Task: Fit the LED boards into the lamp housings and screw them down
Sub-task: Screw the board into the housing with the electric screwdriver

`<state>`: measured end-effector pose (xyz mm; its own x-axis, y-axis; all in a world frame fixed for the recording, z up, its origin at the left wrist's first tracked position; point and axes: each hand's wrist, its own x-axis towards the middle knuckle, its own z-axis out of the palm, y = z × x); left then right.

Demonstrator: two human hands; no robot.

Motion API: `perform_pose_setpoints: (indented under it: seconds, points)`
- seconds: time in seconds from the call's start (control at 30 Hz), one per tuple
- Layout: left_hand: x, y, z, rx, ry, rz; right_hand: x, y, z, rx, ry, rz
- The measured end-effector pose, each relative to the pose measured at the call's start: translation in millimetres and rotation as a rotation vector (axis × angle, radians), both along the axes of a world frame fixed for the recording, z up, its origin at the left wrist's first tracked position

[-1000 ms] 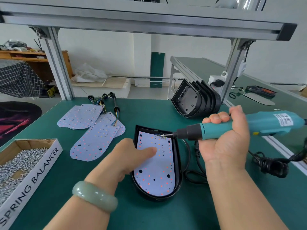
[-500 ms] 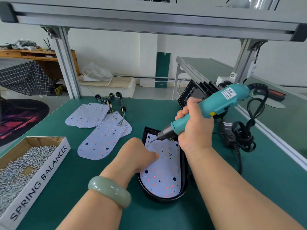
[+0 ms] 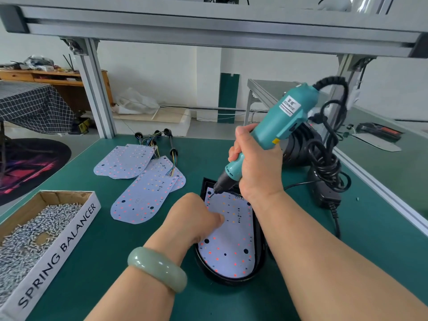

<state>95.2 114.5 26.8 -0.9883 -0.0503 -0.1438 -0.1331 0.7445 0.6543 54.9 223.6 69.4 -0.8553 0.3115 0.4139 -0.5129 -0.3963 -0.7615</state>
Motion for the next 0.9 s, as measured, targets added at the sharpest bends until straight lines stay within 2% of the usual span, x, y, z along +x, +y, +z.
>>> perform_pose_setpoints:
  seconds: [0.27, 0.43, 0.57, 0.63, 0.73, 0.9]
  points:
    - [0.2, 0.4, -2.2, -0.012, 0.014, 0.031, 0.4, -6.0, 1.9, -0.029, -0.008, 0.045]
    - [0.9, 1.7, 0.2, -0.06, 0.007, 0.044, 4.1, -11.4, 4.7, 0.08, 0.018, 0.043]
    - [-0.1, 0.6, -1.2, 0.014, -0.012, 0.035, 13.5, -13.8, 8.9, 0.239, 0.042, 0.04]
    - [1.0, -0.5, -1.1, 0.041, -0.011, 0.052, 20.5, -14.5, 12.1, 0.251, 0.065, 0.03]
    - [1.7, -1.9, -2.6, 0.073, -0.022, 0.06, 29.8, -11.1, 20.0, 0.146, 0.11, -0.059]
    - [13.4, -10.6, 7.7, 0.288, 0.021, 0.047, 41.5, 8.8, 29.0, -0.142, 0.048, -0.223]
